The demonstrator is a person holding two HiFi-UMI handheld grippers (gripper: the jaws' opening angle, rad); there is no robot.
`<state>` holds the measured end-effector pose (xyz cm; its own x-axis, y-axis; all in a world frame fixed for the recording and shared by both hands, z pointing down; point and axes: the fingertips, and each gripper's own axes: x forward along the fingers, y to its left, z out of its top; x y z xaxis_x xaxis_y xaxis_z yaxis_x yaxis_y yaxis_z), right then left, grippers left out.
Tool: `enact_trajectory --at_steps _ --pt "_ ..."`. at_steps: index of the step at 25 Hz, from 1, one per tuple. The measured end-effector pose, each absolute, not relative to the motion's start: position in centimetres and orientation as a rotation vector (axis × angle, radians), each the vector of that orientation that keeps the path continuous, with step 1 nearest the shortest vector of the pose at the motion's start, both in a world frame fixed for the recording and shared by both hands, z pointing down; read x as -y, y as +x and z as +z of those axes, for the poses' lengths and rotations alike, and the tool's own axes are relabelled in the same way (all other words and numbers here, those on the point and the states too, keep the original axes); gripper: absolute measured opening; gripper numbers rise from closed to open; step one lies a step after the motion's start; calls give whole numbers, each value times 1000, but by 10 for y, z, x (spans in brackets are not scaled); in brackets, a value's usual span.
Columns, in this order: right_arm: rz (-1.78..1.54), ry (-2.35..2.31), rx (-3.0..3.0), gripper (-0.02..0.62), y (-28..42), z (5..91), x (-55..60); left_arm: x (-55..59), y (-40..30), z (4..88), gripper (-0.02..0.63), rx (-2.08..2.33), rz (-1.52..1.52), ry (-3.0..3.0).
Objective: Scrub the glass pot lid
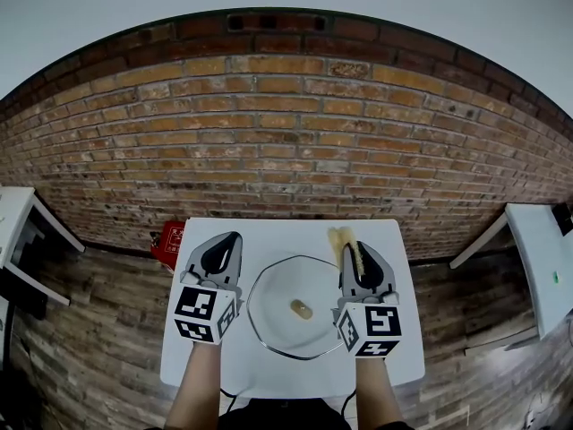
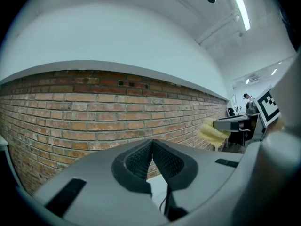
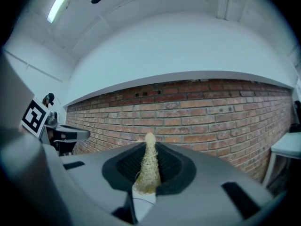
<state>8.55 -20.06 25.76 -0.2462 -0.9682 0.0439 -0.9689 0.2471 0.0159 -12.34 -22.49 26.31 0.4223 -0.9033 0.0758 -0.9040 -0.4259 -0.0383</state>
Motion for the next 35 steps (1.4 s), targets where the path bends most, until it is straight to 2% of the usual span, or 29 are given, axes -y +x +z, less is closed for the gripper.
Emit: enact_trajectory --at_steps 15,35 --pt "142 1805 2456 58 83 308 212 231 -123 306 11 1687 209 2563" --pt "303 1704 2426 58 72 389 211 226 -116 406 11 1585 325 2432"
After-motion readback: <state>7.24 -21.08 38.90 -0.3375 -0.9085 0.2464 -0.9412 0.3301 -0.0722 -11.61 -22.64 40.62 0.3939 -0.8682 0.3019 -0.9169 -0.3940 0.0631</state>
